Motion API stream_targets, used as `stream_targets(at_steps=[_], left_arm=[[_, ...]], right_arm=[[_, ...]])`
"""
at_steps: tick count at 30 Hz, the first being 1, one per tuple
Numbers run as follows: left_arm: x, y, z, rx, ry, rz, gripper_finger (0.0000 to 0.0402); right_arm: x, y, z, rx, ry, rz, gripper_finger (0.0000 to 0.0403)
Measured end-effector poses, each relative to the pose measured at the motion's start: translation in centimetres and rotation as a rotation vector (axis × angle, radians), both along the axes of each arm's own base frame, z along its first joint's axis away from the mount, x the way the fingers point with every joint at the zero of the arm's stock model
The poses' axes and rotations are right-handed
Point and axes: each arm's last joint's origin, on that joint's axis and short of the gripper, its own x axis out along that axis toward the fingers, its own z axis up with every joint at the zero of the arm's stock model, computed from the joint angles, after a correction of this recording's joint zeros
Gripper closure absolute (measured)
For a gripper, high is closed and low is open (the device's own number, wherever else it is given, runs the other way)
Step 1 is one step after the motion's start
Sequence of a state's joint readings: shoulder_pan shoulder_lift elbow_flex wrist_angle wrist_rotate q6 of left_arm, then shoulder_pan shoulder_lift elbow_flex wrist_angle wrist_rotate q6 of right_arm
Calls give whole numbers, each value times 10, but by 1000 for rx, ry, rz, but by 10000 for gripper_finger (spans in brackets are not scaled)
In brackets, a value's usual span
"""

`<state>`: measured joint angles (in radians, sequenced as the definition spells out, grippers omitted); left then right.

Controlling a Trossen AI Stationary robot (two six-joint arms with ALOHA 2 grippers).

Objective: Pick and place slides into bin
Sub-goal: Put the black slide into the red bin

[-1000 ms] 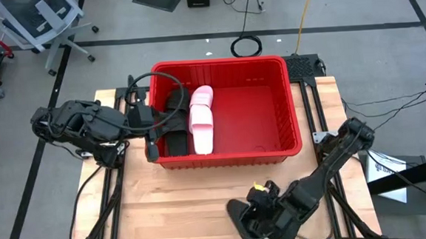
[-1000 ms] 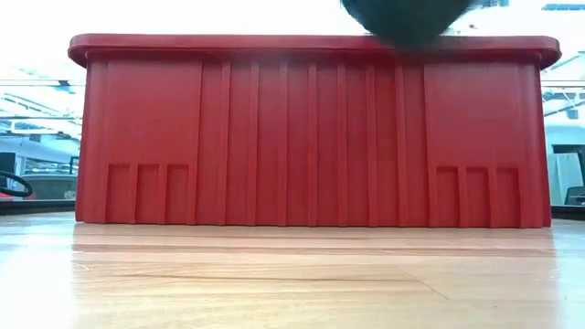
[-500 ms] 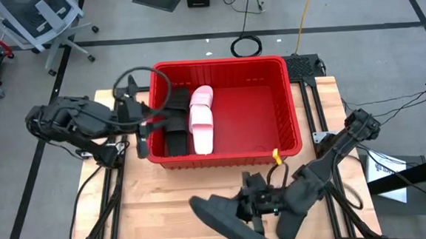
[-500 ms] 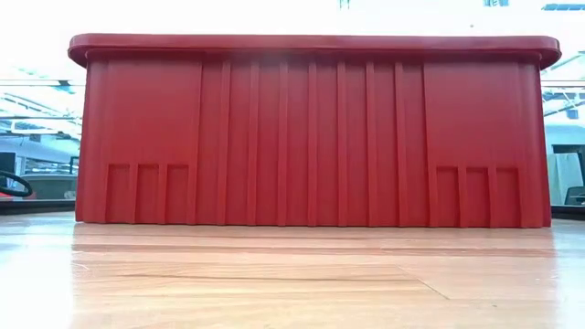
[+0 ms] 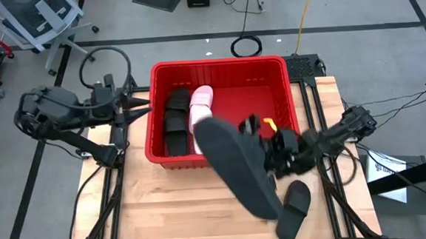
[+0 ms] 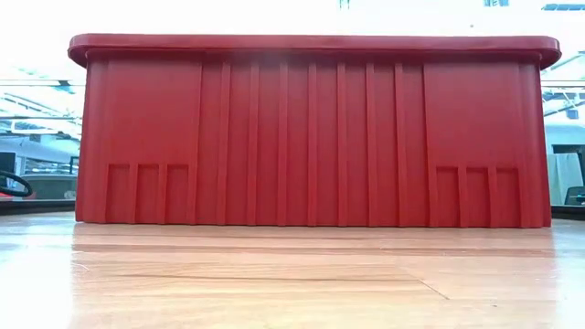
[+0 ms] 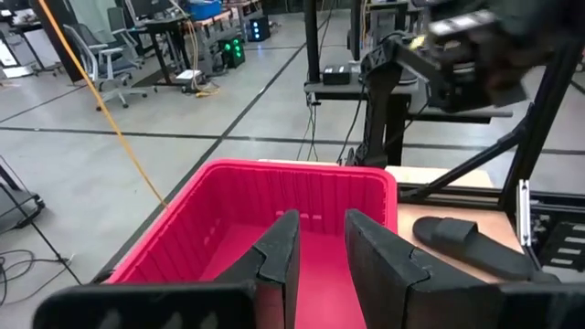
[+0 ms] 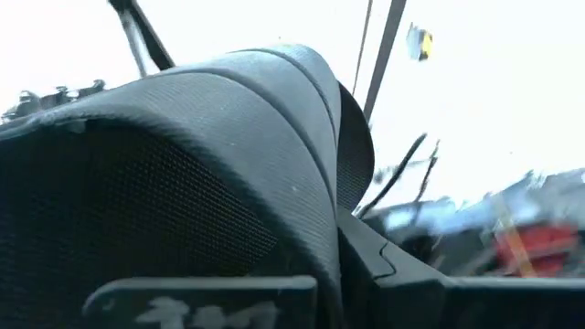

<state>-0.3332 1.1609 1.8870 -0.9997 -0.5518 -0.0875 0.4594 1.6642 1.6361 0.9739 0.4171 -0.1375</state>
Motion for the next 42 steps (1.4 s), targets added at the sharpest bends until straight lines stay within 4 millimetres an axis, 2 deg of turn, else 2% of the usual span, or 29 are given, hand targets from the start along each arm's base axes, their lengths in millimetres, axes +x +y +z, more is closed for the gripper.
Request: stream_targets(at_steps=[6, 9, 14, 23, 27, 36, 42], left_arm=[[-5, 2, 1, -2, -4, -1, 314], [-5, 2, 0, 3, 9, -2, 314], [-5, 2, -2, 0, 26, 1, 314], [-5, 3, -3, -31, 14, 56, 314], [-5, 3, -3, -65, 6, 65, 314], [6, 0, -6, -96, 11, 114, 314], [18, -3, -10, -112, 18, 175, 314]], right_arm=[[5, -48, 37, -97, -105, -122, 403], [3, -66, 60, -153, -100, -163, 403], [1, -96, 88, -189, 75, -259, 403], [-14, -144, 112, -256, 356, -493, 403], [-16, -167, 106, -261, 530, -646, 403], [-16, -203, 75, -289, 976, -940, 402], [-20, -226, 50, -289, 1230, -991, 402]])
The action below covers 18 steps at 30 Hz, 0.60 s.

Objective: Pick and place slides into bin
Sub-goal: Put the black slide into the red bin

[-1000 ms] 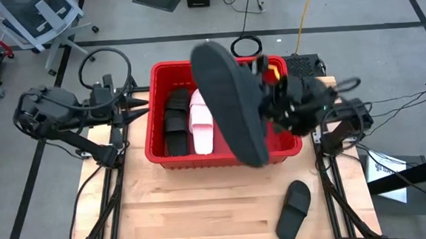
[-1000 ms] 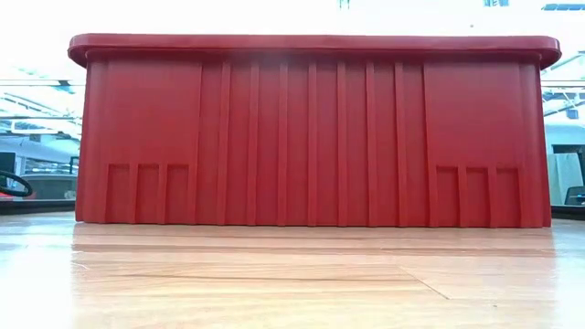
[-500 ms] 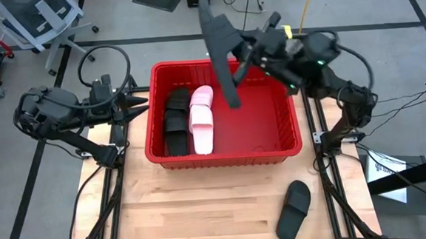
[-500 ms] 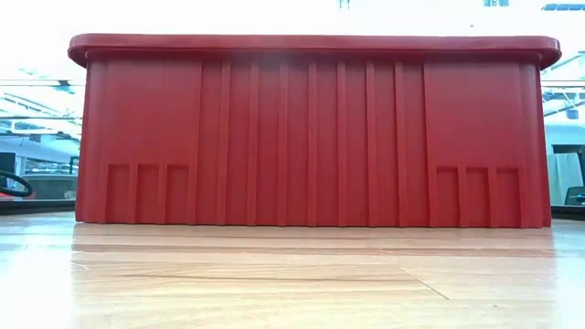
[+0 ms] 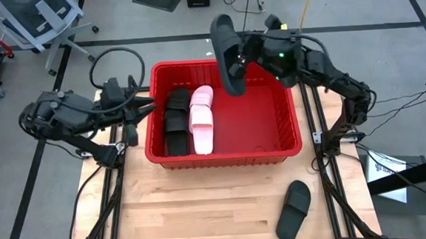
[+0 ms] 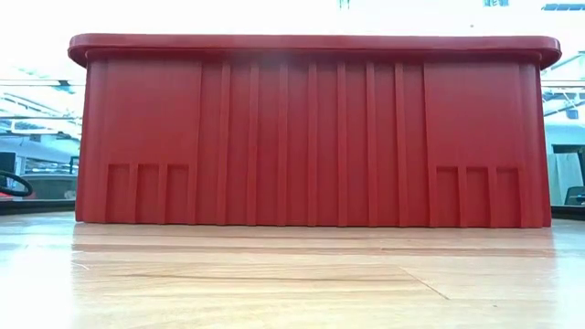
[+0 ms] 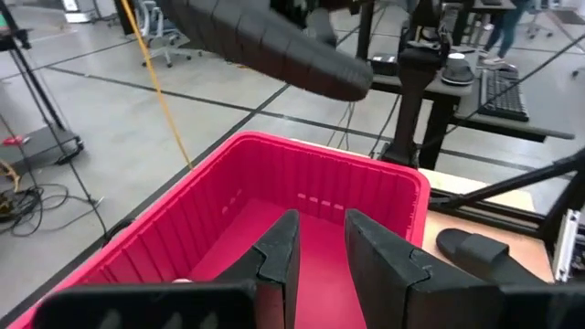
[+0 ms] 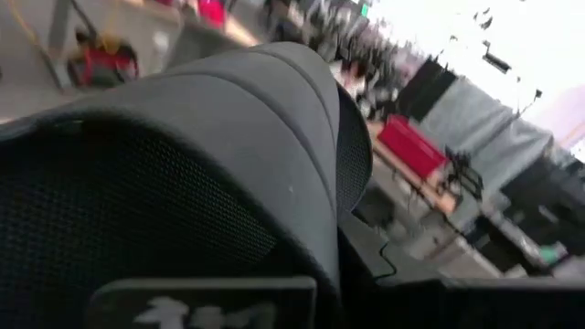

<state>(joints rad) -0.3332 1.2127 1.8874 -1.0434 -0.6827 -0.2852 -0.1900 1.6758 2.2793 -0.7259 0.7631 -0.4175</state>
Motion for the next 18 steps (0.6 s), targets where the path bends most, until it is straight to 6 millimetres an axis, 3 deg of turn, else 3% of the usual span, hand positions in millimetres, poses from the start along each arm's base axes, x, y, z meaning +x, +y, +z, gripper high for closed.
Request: stream_targets(at_steps=[7, 18], left_arm=[[17, -5, -6, -44, 7, 45, 314], [30, -2, -1, 22, -45, 81, 314]], right_arm=[[10, -21, -45, 102, 198, -74, 402], [39, -36, -141, 194, 329, -128, 401]])
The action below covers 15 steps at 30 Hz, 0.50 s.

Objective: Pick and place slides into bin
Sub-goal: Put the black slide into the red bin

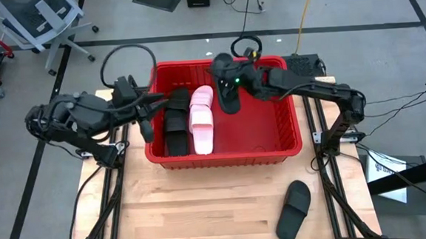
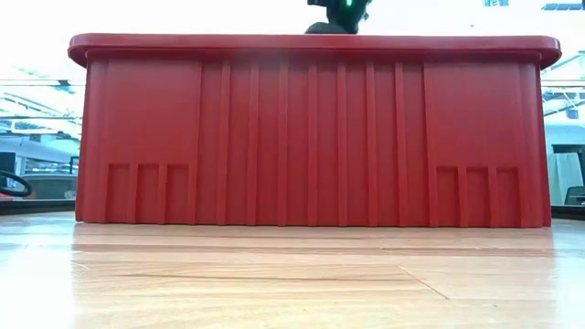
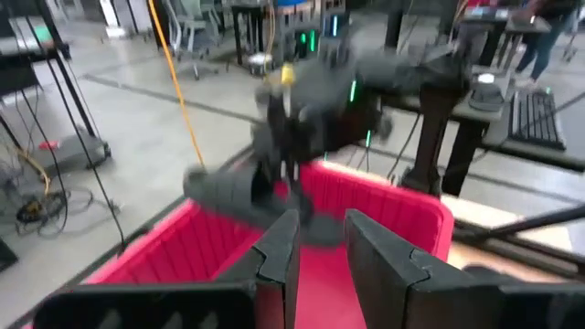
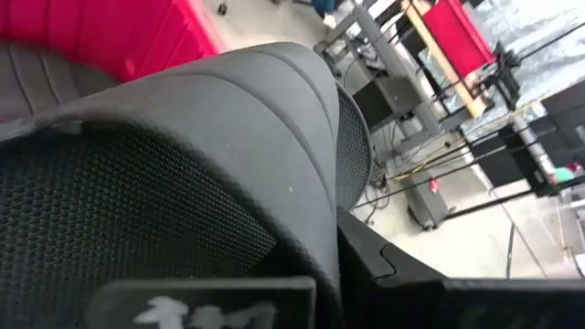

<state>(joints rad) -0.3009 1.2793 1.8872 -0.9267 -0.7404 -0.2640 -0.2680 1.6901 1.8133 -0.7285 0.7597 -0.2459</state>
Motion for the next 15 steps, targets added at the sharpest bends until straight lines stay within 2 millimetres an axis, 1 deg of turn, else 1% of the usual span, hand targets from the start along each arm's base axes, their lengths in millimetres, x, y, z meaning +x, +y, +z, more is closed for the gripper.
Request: stream_targets(at_steps=[5, 9, 11, 15], left_arm=[[3, 3, 12, 54, -81, -5, 314], [4, 2, 18, 83, -131, -17, 314], [4, 2, 20, 95, -143, -22, 314], [4, 2, 22, 111, -145, -25, 314]], right_arm=[[5, -2, -51, 27, 50, -17, 401], [4, -2, -85, 25, 81, -36, 401], [2, -2, -98, 33, 98, -44, 401], [-2, -5, -115, 39, 113, -57, 401]])
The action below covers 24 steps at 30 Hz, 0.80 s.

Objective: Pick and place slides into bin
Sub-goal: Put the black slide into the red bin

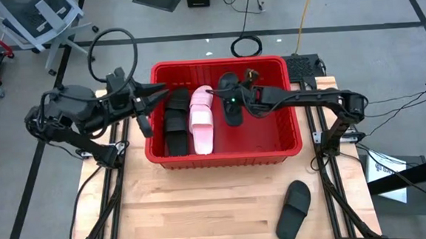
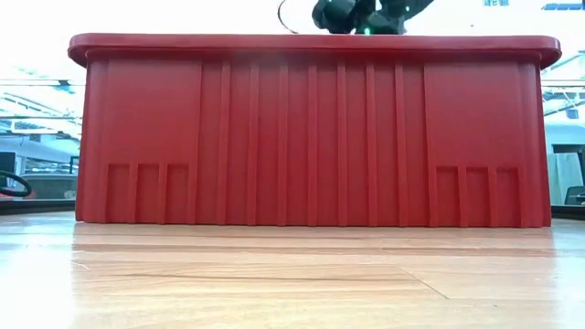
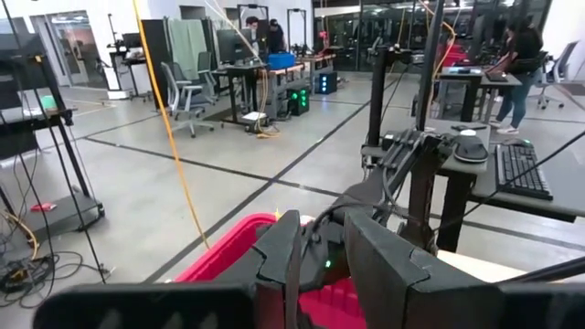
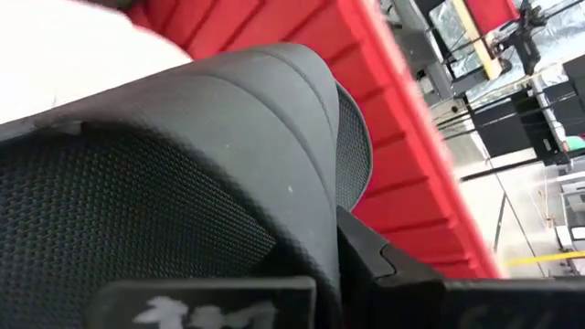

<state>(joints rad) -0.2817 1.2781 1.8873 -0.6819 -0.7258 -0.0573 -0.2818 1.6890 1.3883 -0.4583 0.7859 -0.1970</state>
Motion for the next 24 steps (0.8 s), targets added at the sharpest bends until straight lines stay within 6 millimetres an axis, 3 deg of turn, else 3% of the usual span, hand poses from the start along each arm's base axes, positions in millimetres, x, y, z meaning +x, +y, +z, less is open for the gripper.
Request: stream_targets(at_steps=[9, 15, 24], left_arm=[[0, 0, 0, 0, 1, 0, 314], [0, 0, 0, -8, -3, -1, 314], [0, 0, 0, -56, -25, -4, 314]], right_arm=[[-5, -17, -26, 71, 54, 5, 401], [7, -28, -53, 140, 188, 24, 401], [31, -41, -63, 162, 186, 14, 401]])
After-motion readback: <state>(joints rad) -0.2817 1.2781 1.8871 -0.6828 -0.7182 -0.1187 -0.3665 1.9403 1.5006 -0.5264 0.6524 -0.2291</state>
